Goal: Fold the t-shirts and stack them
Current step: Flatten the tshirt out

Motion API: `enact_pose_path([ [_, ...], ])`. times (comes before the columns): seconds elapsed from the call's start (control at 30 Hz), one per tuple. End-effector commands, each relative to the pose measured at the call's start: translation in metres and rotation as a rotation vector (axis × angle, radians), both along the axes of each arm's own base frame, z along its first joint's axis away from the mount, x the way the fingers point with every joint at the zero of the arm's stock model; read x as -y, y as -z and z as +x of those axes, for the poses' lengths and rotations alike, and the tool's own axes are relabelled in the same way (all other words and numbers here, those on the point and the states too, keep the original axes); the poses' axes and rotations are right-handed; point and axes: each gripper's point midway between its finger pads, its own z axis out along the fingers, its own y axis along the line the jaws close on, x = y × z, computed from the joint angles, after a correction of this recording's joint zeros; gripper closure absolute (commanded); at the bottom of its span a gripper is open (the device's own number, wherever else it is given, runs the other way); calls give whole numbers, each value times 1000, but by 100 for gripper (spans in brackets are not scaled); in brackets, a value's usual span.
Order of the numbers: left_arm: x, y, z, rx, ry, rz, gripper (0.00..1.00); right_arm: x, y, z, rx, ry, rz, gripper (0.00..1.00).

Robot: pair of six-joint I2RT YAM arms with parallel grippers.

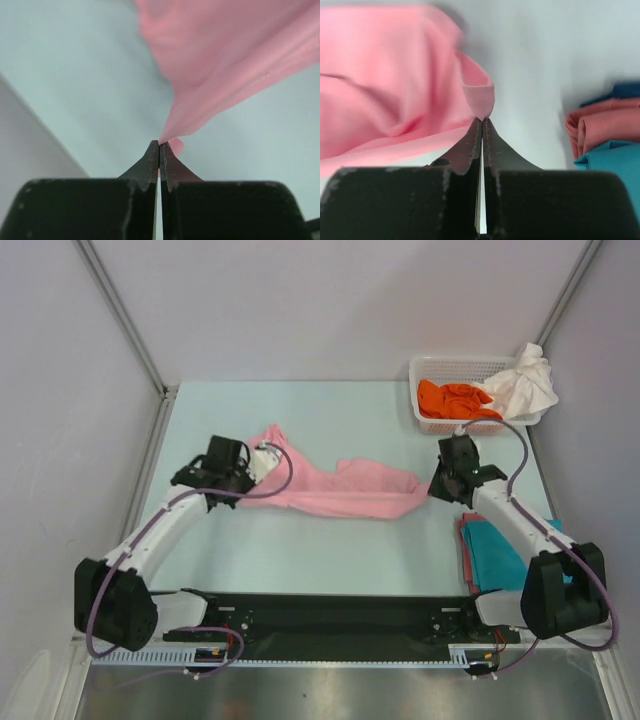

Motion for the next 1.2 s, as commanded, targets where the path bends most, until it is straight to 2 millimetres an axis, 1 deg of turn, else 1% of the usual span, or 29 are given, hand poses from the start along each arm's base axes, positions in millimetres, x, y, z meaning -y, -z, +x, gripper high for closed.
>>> enact_pose_path([
  [0.0, -24, -92, 12, 181, -95, -22, 100, -10, -101, 28, 221, -47, 24, 100],
  [0.03, -31, -116, 13, 220, -118, -19, 100, -13, -116, 30, 249, -62, 28, 100],
  [0.07, -40, -133, 14, 262, -151, -1, 100, -17, -129, 31, 277, -76, 34, 100],
  [0.1, -45, -151, 14, 305, -171, -3, 100, -19, -165, 33, 352, -84, 48, 100],
  [0.13, -51, -170, 13, 350, -192, -7, 100, -21, -179, 33, 382, -91, 48, 100],
  [0.17, -55, -203, 11, 414, -206, -16, 100, -23, -201, 32, 425, -101, 57, 100],
  [0.2, -60, -222, 8, 452, -229, -11, 100, -23, -216, 28, 446, -106, 60, 100],
  [0.23, -65, -260, 3, 525, -249, -23, 100, -23, -255, 28, 530, -112, 72, 100],
  [0.3, -75, -298, -4, 608, -293, -15, 100, -27, -290, 20, 595, -136, 78, 100],
  [0.33, -80, -331, -9, 683, -311, -28, 100, -22, -329, 14, 685, -122, 81, 100],
  [0.47, -94, -383, -16, 813, -360, -1, 100, -19, -387, 3, 827, -116, 91, 100],
  [0.5, -97, -393, -17, 838, -364, 15, 100, -23, -396, 7, 859, -126, 100, 100],
  [0.53, -98, -392, -13, 833, -368, 30, 100, -23, -404, 7, 885, -130, 105, 100],
  [0.63, -101, -394, 13, 845, -375, 87, 100, -29, -416, 31, 940, -144, 85, 100],
  [0.67, -101, -399, 19, 859, -379, 91, 100, -34, -411, 47, 928, -154, 76, 100],
  [0.7, -99, -392, 40, 833, -378, 101, 100, -36, -423, 59, 968, -158, 81, 100],
  [0.73, -105, -394, 51, 839, -400, 101, 100, -38, -426, 69, 980, -170, 82, 100],
  [0.77, -105, -410, 58, 880, -405, 68, 100, -39, -428, 80, 991, -166, 82, 100],
  [0.8, -105, -397, 87, 845, -422, 61, 100, -47, -431, 104, 1013, -176, 96, 100],
  [0.83, -114, -402, 97, 863, -453, 51, 100, -49, -434, 116, 1026, -172, 100, 100],
  [0.87, -116, -418, 105, 904, -465, 32, 100, -48, -436, 129, 1038, -161, 104, 100],
  [0.9, -119, -419, 115, 913, -476, 30, 100, -54, -425, 156, 1026, -163, 105, 100],
  [0.93, -123, -420, 137, 922, -491, 35, 100, -56, -445, 164, 1077, -161, 113, 100],
  [0.97, -125, -421, 146, 934, -501, 34, 100, -56, -449, 175, 1099, -153, 112, 100],
  [1.0, -127, -422, 155, 946, -512, 33, 100, -61, -427, 206, 1061, -144, 99, 100],
  [1.03, -131, -424, 172, 976, -526, 26, 100, -59, -456, 207, 1131, -130, 104, 100],
  [1.1, -131, -432, 183, 1024, -522, -10, 100, -57, -463, 225, 1160, -107, 109, 100],
  [1.13, -134, -447, 188, 1090, -533, -39, 100, -56, -472, 235, 1198, -95, 117, 100],
  [1.17, -134, -455, 189, 1123, -535, -57, 100, -56, -479, 239, 1221, -80, 141, 100],
])
